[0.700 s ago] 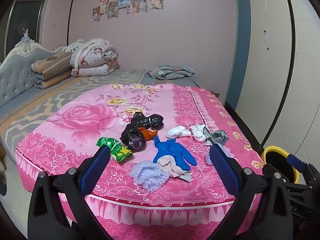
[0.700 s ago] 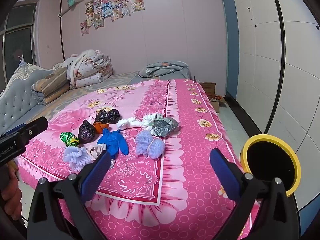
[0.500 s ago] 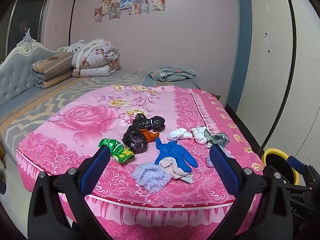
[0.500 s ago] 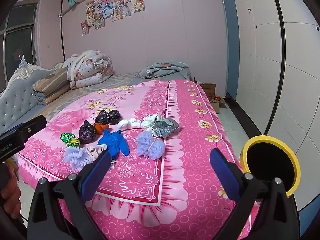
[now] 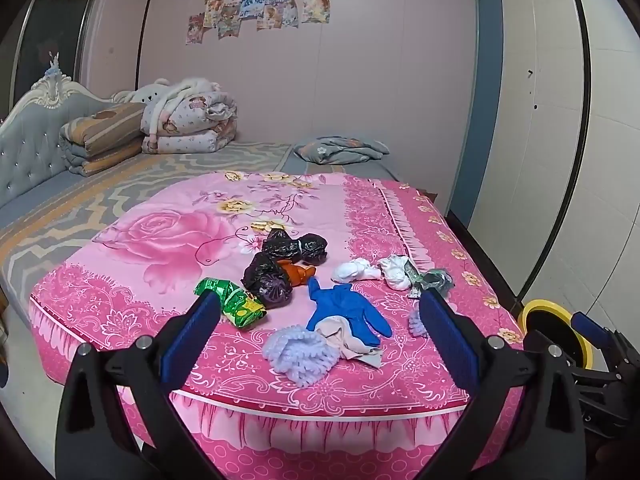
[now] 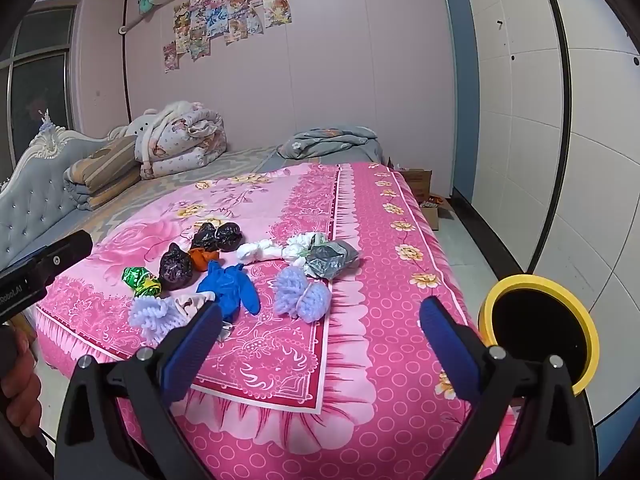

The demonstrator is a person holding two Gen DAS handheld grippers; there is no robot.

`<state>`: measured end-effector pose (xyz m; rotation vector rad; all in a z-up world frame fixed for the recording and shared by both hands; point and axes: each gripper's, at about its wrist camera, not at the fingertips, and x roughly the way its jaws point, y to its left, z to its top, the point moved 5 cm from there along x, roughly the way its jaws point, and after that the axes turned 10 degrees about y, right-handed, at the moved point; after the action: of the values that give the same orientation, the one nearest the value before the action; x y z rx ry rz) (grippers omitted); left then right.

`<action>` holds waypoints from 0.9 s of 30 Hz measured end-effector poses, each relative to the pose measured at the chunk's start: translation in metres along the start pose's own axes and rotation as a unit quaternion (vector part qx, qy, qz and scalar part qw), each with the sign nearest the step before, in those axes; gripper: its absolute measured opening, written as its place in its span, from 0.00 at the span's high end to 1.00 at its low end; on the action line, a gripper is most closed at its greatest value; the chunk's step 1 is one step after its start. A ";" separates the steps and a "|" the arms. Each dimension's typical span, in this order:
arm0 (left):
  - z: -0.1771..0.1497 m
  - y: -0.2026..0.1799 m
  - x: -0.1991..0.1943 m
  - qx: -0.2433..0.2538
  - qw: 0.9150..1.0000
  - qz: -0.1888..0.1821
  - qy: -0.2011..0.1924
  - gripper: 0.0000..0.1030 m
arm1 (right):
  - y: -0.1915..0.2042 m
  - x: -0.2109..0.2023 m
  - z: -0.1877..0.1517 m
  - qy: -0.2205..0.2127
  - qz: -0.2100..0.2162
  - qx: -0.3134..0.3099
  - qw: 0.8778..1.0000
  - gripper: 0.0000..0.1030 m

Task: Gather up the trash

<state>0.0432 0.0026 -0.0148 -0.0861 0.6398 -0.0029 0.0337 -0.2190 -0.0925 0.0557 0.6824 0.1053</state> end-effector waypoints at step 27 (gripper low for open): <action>-0.002 -0.004 0.007 0.000 1.000 -0.009 0.005 0.08 | 0.001 0.001 0.000 0.001 -0.001 0.000 1.000 0.07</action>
<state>0.0478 -0.0015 -0.0208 -0.0914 0.6491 -0.0211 0.0345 -0.2182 -0.0936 0.0549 0.6852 0.1027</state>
